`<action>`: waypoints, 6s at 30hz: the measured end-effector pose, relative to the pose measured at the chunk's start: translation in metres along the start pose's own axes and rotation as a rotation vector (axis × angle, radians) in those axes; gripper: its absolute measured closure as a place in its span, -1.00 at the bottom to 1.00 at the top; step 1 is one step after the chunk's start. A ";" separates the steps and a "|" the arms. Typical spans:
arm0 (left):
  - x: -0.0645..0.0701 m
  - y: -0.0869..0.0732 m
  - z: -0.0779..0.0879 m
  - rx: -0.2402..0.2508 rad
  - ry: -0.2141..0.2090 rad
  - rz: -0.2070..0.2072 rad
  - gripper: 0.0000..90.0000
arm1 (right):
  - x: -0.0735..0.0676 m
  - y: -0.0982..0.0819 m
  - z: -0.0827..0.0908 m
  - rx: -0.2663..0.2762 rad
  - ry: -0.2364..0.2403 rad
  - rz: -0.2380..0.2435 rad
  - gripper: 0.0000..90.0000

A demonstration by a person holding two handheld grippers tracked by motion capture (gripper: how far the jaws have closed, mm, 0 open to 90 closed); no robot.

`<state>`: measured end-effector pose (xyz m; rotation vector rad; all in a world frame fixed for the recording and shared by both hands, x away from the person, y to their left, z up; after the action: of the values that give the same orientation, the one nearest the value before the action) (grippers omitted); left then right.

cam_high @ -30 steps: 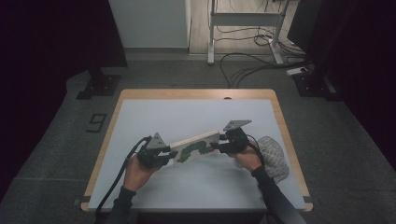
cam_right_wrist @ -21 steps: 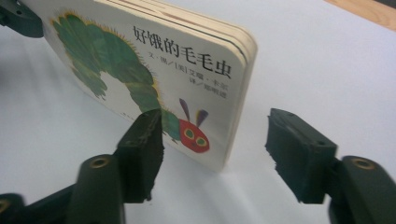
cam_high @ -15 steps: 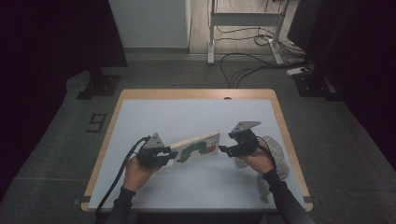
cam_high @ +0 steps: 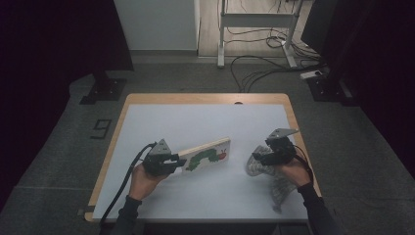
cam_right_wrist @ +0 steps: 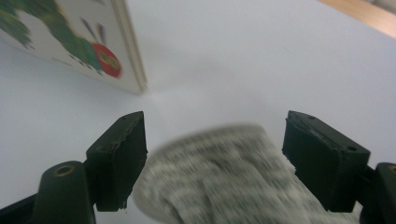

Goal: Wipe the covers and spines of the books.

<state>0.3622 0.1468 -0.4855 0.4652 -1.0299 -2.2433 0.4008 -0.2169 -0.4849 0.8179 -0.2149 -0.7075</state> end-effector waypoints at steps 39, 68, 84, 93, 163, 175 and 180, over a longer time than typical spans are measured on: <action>-0.001 0.000 0.000 -0.005 -0.001 0.013 0.54 | -0.001 -0.041 0.019 -0.048 0.038 -0.057 0.40; -0.002 0.000 0.000 -0.007 -0.003 0.003 0.55 | -0.071 0.019 -0.044 -0.088 0.232 0.135 0.41; -0.002 0.001 -0.001 -0.010 0.005 0.002 0.55 | -0.108 0.042 -0.088 -0.097 0.316 0.197 0.41; -0.002 0.001 -0.001 -0.011 0.013 -0.007 0.55 | -0.133 0.050 -0.108 -0.097 0.365 0.236 0.41; 0.005 -0.014 0.018 -0.009 -0.018 0.016 -0.27 | -0.049 0.063 -0.087 0.116 0.236 0.128 -0.02; 0.039 -0.017 0.008 -0.028 -0.111 -0.028 -0.45 | -0.052 0.060 -0.084 0.113 0.225 0.131 -0.01; 0.049 -0.021 -0.010 -0.058 -0.132 -0.048 -0.47 | -0.053 0.060 -0.083 0.114 0.224 0.135 -0.01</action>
<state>0.3232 0.1192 -0.5110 0.3239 -1.0259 -2.3659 0.4264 -0.1050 -0.4931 0.9746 -0.1074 -0.4752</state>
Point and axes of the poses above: each handheld gripper's, and its own axes: z roughly backward along the jaws, y roughly out of its top, x roughly to its right, the point moved 5 cm from there along -z, roughly forward along the jaws, and after that the axes turned 9 degrees about y, right-handed, at the moved point
